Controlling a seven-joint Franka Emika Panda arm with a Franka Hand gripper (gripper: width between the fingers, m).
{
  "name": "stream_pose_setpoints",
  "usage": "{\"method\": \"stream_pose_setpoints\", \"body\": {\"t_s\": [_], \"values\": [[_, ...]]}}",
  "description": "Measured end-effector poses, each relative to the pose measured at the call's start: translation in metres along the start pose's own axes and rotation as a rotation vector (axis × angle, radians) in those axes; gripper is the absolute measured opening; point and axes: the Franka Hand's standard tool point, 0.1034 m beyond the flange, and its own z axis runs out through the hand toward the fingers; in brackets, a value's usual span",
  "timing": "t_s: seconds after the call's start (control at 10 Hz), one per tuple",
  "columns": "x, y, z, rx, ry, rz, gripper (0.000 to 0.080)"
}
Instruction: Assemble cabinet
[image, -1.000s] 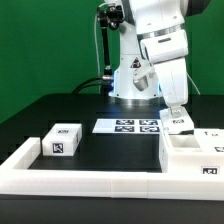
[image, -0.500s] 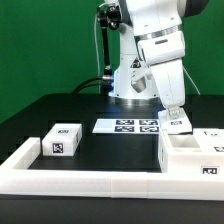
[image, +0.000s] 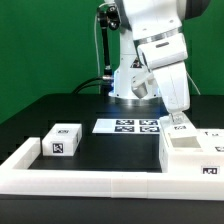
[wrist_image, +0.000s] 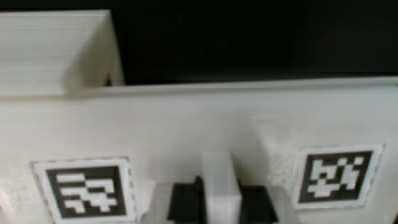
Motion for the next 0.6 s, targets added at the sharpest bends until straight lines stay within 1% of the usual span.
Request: {"method": "stream_pose_setpoints", "body": {"t_s": [0.6], "values": [[0.0009, 0.0022, -0.0009, -0.001, 0.001, 0.015, 0.0064]]}}
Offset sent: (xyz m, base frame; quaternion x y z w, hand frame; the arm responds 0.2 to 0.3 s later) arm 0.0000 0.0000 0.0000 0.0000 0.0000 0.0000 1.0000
